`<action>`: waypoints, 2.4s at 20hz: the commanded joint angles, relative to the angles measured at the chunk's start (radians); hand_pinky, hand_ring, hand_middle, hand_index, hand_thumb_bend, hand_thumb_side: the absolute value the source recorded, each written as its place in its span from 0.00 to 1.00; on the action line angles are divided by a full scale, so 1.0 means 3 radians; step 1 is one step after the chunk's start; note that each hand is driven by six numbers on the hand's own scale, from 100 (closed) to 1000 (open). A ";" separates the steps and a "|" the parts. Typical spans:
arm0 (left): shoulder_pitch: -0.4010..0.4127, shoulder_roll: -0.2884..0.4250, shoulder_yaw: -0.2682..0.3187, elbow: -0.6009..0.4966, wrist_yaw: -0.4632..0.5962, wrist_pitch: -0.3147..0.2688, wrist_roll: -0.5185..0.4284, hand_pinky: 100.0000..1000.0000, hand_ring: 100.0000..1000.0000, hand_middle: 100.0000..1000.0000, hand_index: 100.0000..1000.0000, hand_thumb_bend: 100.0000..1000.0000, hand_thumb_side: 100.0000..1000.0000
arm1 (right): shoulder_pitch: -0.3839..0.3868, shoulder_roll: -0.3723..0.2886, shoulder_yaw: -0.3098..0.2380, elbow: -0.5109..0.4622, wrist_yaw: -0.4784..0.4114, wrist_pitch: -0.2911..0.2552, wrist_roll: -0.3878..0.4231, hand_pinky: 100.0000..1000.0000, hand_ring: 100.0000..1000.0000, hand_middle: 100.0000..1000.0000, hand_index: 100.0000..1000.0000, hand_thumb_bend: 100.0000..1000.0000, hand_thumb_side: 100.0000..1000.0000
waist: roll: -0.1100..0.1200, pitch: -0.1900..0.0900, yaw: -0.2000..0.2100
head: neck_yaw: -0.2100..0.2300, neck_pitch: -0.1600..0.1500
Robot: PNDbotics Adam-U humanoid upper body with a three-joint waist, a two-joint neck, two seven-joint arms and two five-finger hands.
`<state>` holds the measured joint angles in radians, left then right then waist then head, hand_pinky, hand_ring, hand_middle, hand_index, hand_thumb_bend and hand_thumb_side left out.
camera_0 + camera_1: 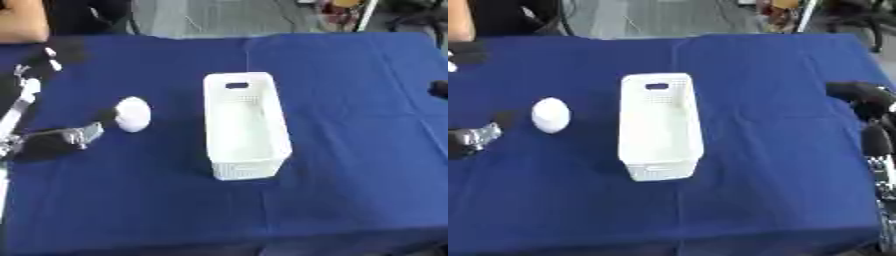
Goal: Pick up objects on the table and place them in the box.
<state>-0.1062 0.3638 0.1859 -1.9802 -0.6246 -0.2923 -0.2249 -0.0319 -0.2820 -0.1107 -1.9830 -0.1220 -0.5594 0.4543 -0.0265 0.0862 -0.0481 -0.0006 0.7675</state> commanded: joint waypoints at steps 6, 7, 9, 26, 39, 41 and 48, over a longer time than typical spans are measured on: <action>-0.0017 0.0041 0.0009 -0.0066 0.0015 0.0007 0.0055 0.84 0.77 0.89 0.88 0.93 0.42 | -0.0021 -0.0048 -0.0027 -0.0057 -0.0014 -0.0005 0.0006 0.84 0.82 0.74 0.85 0.00 0.63 | 0.0007 -0.0035 0.0000 | -0.0028 -0.0052; -0.0020 0.0035 0.0017 -0.0066 0.0043 0.0007 0.0125 0.83 0.77 0.89 0.87 0.92 0.39 | -0.0022 -0.0049 -0.0027 -0.0057 -0.0014 -0.0005 0.0004 0.84 0.82 0.74 0.85 0.00 0.63 | 0.0007 -0.0035 0.0001 | -0.0030 -0.0053; -0.0029 0.0029 0.0040 -0.0066 0.0129 0.0040 0.0362 0.82 0.77 0.89 0.87 0.92 0.35 | -0.0021 -0.0048 -0.0027 -0.0057 -0.0013 -0.0006 0.0004 0.84 0.82 0.74 0.85 0.00 0.63 | 0.0006 -0.0035 0.0003 | -0.0033 -0.0049; -0.0108 0.0084 -0.0006 -0.0066 0.0199 0.0163 0.0636 0.82 0.77 0.90 0.87 0.92 0.35 | -0.0007 -0.0046 -0.0028 -0.0057 -0.0010 0.0001 0.0009 0.84 0.82 0.74 0.85 0.00 0.64 | 0.0009 -0.0037 -0.0004 | -0.0006 -0.0039; -0.0869 0.0278 -0.0247 0.0907 0.0351 0.0187 0.0139 0.80 0.76 0.90 0.87 0.86 0.48 | 0.0010 -0.0053 -0.0002 -0.0057 -0.0035 0.0008 0.0041 0.84 0.83 0.74 0.85 0.00 0.63 | 0.0001 -0.0059 -0.0019 | 0.0034 -0.0033; -0.0962 0.0303 -0.0277 0.1109 0.0303 0.0134 0.0105 0.80 0.76 0.90 0.87 0.85 0.50 | 0.0012 -0.0054 -0.0001 -0.0057 -0.0039 0.0007 0.0046 0.84 0.83 0.74 0.85 0.00 0.63 | -0.0002 -0.0059 -0.0019 | 0.0038 -0.0029; -0.1251 0.0350 -0.0386 0.1814 0.0056 -0.0042 0.0030 0.81 0.76 0.90 0.87 0.84 0.56 | 0.0018 -0.0056 0.0008 -0.0057 -0.0054 0.0003 0.0059 0.84 0.83 0.74 0.85 0.00 0.63 | -0.0018 -0.0066 -0.0018 | 0.0062 -0.0034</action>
<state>-0.4630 0.4358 0.0728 -1.4555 -0.5923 -0.2935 -0.2144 -0.0230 -0.2820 -0.1058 -1.9830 -0.1313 -0.5572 0.4692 -0.0330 0.0773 -0.0535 0.0087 0.7673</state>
